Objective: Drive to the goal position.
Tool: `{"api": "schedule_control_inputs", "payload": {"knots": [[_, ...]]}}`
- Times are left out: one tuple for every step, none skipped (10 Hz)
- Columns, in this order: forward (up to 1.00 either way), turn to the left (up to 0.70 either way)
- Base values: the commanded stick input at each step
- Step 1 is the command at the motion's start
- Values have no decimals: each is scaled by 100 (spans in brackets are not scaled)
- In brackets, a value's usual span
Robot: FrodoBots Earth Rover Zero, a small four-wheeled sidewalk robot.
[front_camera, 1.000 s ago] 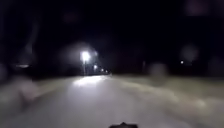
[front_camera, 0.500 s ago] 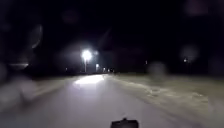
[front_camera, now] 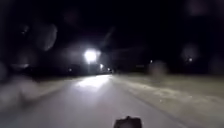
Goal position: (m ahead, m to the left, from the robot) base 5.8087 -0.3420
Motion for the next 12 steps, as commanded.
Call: {"api": "schedule_control_inputs", "payload": {"knots": [[100, 26], [100, 27], [100, 29], [100, 30], [100, 30], [100, 31], [100, 31], [100, 32], [100, 33], [100, 33], [100, 33], [100, 34]]}}
